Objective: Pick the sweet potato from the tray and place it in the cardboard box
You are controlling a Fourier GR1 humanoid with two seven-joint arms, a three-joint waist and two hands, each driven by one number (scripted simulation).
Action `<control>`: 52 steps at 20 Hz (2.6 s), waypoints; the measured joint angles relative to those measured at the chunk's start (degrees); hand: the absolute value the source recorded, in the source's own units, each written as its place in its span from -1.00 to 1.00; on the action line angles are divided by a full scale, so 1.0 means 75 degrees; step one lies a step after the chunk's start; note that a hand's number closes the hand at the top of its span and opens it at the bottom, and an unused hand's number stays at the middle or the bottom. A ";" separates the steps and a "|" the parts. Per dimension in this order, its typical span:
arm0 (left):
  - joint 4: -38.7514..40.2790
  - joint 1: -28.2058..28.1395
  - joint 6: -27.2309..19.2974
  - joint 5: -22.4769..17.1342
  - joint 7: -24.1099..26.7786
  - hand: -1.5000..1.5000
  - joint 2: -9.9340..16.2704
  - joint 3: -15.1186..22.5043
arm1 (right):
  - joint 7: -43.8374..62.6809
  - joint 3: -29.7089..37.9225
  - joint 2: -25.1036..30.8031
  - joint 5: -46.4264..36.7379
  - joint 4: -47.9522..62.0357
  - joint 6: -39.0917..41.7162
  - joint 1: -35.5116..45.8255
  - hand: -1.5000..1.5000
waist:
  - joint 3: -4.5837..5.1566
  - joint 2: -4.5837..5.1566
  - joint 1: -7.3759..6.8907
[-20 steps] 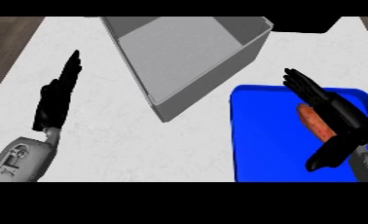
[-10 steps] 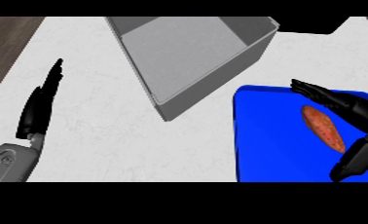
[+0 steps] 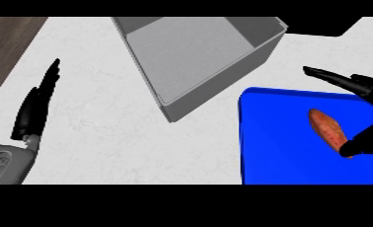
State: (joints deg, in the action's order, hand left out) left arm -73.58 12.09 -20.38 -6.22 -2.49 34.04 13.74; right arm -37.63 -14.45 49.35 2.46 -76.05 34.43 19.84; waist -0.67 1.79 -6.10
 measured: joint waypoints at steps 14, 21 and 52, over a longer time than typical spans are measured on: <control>0.0168 0.0132 0.0121 0.0067 0.0002 0.00 0.0008 -0.0076 | -0.1957 -0.2841 0.1172 -0.3556 0.0709 -0.1804 0.1207 -1.00 | 0.0053 -0.0013 -0.0010; 0.0222 0.0021 0.0218 0.0025 0.0020 0.00 0.0055 -0.0275 | -0.2590 -0.3815 0.0598 -0.4618 0.2192 -0.2515 0.2042 -1.00 | 0.0065 -0.0076 0.0187; -0.0013 -0.0559 0.0359 0.0244 -0.0044 0.00 0.0022 -0.0885 | -0.3570 -0.5478 -0.0322 -0.5149 0.4218 -0.3673 0.2923 -1.00 | 0.0084 -0.0201 0.0653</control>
State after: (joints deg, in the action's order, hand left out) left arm -73.68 7.90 -17.69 -4.39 -2.82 34.20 7.10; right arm -64.41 -55.53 46.94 -36.16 -44.41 6.88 41.77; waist -0.04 0.28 -1.20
